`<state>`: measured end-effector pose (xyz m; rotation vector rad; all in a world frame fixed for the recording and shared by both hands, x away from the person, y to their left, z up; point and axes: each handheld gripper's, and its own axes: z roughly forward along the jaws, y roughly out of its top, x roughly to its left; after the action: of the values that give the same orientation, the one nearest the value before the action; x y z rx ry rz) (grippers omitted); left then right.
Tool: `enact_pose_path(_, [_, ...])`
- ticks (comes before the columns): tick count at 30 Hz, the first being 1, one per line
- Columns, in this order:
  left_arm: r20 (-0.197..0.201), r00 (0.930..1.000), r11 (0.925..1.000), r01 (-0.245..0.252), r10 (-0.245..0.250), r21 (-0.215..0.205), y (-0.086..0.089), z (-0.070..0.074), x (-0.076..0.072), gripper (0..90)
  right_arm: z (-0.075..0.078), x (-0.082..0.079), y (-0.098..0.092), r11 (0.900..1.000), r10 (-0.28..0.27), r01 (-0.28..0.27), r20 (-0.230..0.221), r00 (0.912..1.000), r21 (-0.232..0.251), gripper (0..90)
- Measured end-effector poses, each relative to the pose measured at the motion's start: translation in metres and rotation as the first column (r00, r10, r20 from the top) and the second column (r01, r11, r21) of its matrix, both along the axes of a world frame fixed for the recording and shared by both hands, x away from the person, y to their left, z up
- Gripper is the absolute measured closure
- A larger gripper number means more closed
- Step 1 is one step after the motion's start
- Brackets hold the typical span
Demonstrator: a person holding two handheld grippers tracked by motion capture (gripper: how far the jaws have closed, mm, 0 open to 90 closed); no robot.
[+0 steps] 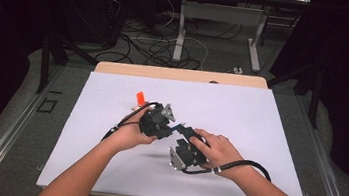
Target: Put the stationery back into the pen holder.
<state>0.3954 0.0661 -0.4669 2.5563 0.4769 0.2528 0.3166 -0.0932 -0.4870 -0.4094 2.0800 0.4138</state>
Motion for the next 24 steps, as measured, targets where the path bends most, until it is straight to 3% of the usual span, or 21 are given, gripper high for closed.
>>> enact_pose_path(5, [-0.013,0.9983,0.9964,-0.057,0.056,-0.063,0.008,0.005,0.006,78.9,0.003,0.002,-0.005,0.996,-0.06,0.062,-0.035,0.9976,0.066,46.2])
enact_pose_path(8, [-0.014,0.9967,0.9927,-0.081,0.08,-0.089,0.013,0.008,0.008,79.0,0.003,0.002,-0.01,0.988,-0.111,0.116,-0.056,0.9923,0.101,43.3])
enact_pose_path(10, [-0.01,0.9952,0.9901,-0.098,0.098,-0.1,0.015,0.01,0.01,79.0,0.003,0.004,-0.012,0.985,-0.115,0.123,-0.07,0.9909,0.122,42.4])
enact_pose_path(12, [-0.011,0.9915,0.9832,-0.13,0.13,-0.128,0.02,0.013,0.011,78.9,0.003,0.006,-0.016,0.979,-0.14,0.149,-0.071,0.9876,0.14,41.4])
enact_pose_path(14, [-0.008,0.9881,0.9711,-0.153,0.154,-0.183,0.024,0.014,0.012,79.0,0.003,0.007,-0.019,0.976,-0.158,0.167,-0.072,0.9848,0.143,41.4])
enact_pose_path(15, [-0.01,0.9867,0.9673,-0.161,0.162,-0.196,0.026,0.015,0.012,79.0,0.005,0.007,-0.022,0.971,-0.191,0.204,-0.111,0.9753,0.122,41.2])
enact_pose_path(16, [-0.007,0.9849,0.962,-0.171,0.173,-0.213,0.028,0.016,0.012,78.9,0.004,0.007,-0.023,0.963,-0.213,0.232,-0.139,0.967,0.136,40.5])
enact_pose_path(17, [-0.01,0.983,0.9576,-0.181,0.184,-0.224,0.03,0.018,0.013,79.0,0.003,0.008,-0.025,0.962,-0.212,0.233,-0.153,0.9653,0.141,39.6])
enact_pose_path(18, [0.0,0.9808,0.9502,-0.189,0.195,-0.248,0.032,0.019,0.014,79.0,0.0,0.01,-0.027,0.961,-0.194,0.218,-0.149,0.9696,0.169,38.2])
enact_pose_path(19, [0.008,0.9791,0.944,-0.194,0.203,-0.267,0.034,0.02,0.014,79.0,-0.003,0.011,-0.028,0.951,-0.207,0.238,-0.165,0.9644,0.197,36.1])
enact_pose_path(20, [0.005,0.9776,0.9389,-0.201,0.21,-0.28,0.036,0.022,0.015,79.0,-0.003,0.012,-0.03,0.951,-0.208,0.241,-0.174,0.9625,0.194,33.4])
enact_pose_path(21, [0.012,0.9755,0.9327,-0.206,0.22,-0.296,0.037,0.022,0.015,79.0,-0.004,0.012,-0.031,0.945,-0.219,0.258,-0.194,0.9561,0.201,29.9])
enact_pose_path(22, [0.024,0.9729,0.9252,-0.211,0.23,-0.316,0.039,0.023,0.016,79.0,-0.001,0.009,-0.032,0.941,-0.269,0.304,-0.211,0.9396,0.15,27.0])
enact_pose_path(23, [0.028,0.9716,0.9204,-0.213,0.235,-0.328,0.041,0.024,0.016,79.0,-0.004,0.011,-0.033,0.937,-0.252,0.292,-0.212,0.9444,0.19,24.5])
enact_pose_path(24, [0.03,0.9713,0.9202,-0.214,0.236,-0.328,0.043,0.026,0.017,79.0,-0.005,0.011,-0.034,0.93,-0.257,0.304,-0.227,0.9395,0.207,21.8])
